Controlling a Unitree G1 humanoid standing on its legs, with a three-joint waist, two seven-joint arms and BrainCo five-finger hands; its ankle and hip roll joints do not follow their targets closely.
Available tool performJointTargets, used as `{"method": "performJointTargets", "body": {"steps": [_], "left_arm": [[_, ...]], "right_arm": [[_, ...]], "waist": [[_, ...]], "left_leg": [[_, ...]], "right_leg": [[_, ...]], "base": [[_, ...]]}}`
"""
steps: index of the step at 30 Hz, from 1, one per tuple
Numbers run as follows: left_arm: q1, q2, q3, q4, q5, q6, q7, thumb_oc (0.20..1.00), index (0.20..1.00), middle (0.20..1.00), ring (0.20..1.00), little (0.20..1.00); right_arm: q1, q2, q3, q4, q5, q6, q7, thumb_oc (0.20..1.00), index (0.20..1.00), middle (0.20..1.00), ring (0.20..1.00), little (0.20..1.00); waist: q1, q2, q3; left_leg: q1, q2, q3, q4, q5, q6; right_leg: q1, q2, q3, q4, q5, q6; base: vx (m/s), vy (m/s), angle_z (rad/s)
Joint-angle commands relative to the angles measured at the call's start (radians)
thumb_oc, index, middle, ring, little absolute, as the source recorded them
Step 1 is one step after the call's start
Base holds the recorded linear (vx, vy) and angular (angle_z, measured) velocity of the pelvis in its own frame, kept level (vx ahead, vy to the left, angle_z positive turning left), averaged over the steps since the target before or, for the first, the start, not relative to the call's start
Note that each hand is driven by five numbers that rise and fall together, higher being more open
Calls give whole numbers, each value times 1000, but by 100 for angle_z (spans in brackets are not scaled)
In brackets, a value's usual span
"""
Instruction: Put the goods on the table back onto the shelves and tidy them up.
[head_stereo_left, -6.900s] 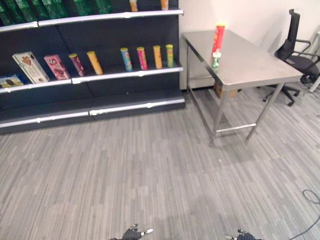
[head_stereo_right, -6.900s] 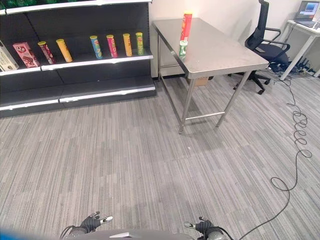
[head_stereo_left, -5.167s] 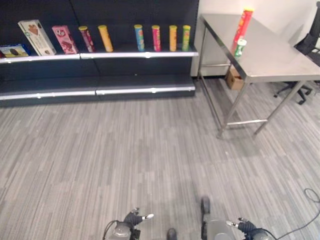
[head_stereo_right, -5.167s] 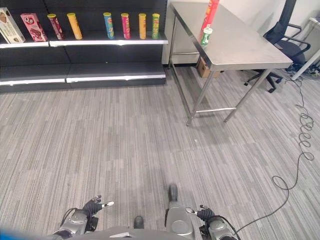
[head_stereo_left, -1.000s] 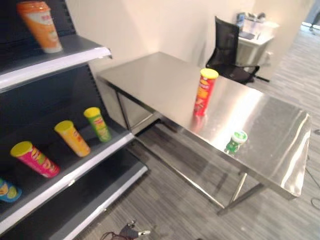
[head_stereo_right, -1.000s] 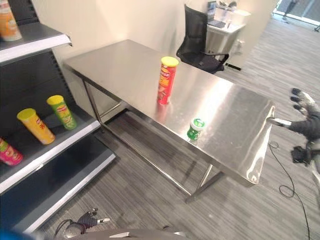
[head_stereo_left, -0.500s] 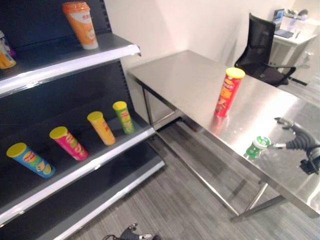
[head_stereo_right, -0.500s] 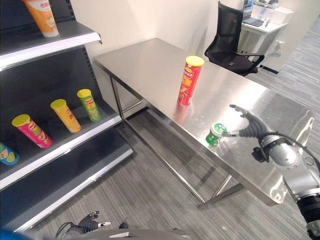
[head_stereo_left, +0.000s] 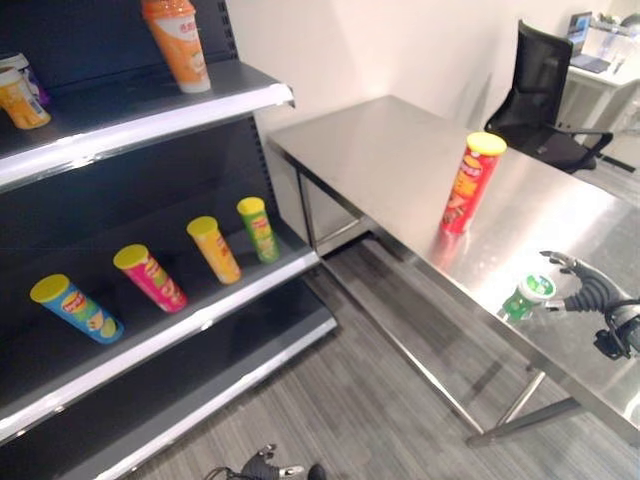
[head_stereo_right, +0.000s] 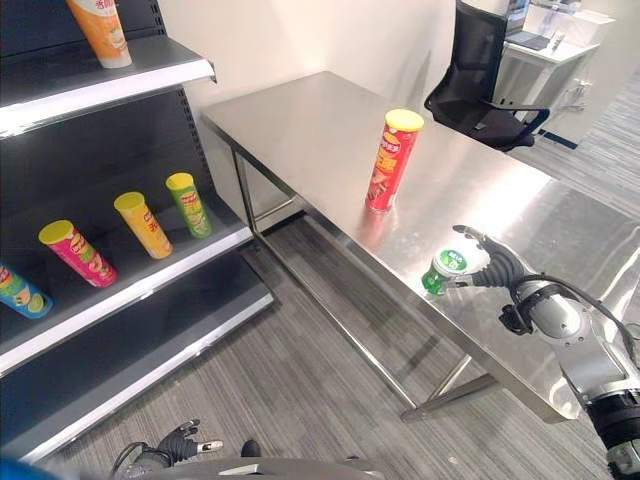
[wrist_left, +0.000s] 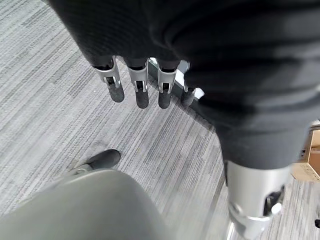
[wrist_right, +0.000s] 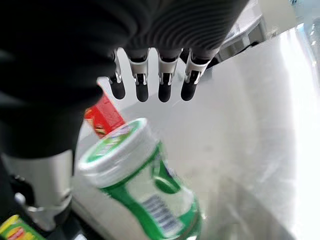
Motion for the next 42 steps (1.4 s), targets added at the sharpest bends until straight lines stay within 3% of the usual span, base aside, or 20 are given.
{"method": "performJointTargets", "body": {"steps": [1, 16, 18, 24, 32, 35, 42], "left_arm": [[-81, 1, -12, 28, -25, -31, 3, 1000, 1000, 1000, 1000, 1000], [-77, 3, -13, 30, -28, -30, 10, 1000, 1000, 1000, 1000, 1000], [-77, 3, -13, 28, -30, -29, 11, 1000, 1000, 1000, 1000, 1000], [-78, 5, -11, 23, -25, -28, 11, 1000, 1000, 1000, 1000, 1000], [-82, 13, 18, 11, -19, -28, 17, 1000, 1000, 1000, 1000, 1000], [-75, 18, 33, -5, -26, -29, 17, 1000, 1000, 1000, 1000, 1000], [-66, 17, 36, -36, -51, -31, 16, 1000, 1000, 1000, 1000, 1000]], "right_arm": [[-129, -8, 58, 31, -53, -14, -46, 1000, 1000, 1000, 1000, 1000], [-178, 36, 101, 80, -69, -7, -61, 1000, 1000, 1000, 1000, 1000], [-181, 34, 111, 84, -72, -3, -57, 200, 200, 200, 200, 200], [-182, 30, 108, 72, -85, -2, -59, 200, 200, 200, 200, 200], [-152, -8, 1, -72, -77, -25, -99, 200, 200, 200, 200, 200], [-124, -10, -74, -228, -26, -61, -104, 200, 200, 200, 200, 200], [-148, 6, -46, -302, 10, -85, -84, 200, 200, 200, 200, 200]], "waist": [[40, -10, 14], [50, -11, 16], [52, -12, 16], [49, -10, 17], [41, -6, 19], [41, -2, 19], [64, 3, 35]], "left_leg": [[79, 49, 22, 16, -131, -59], [72, 48, 15, 16, -129, -59], [71, 48, 15, 16, -130, -60], [73, 48, 17, 16, -131, -61], [80, 59, 24, 16, -134, -67], [81, 83, 19, 16, -125, -85], [67, 132, -23, 22, -90, -121]], "right_leg": [[-14, -42, -42, 27, -34, 25], [-13, -38, -54, 24, -35, 22], [-13, -38, -57, 24, -35, 22], [-12, -38, -62, 25, -36, 22], [-13, -29, -54, 26, -47, 18], [-9, -5, -50, 24, -70, 2], [1, 52, -58, 17, -107, -36]], "base": [[0, 0, 0], [2, 0, 3], [0, 0, 0], [0, 0, 0], [7, -28, 0], [19, -133, 2], [-5, -138, 18]]}}
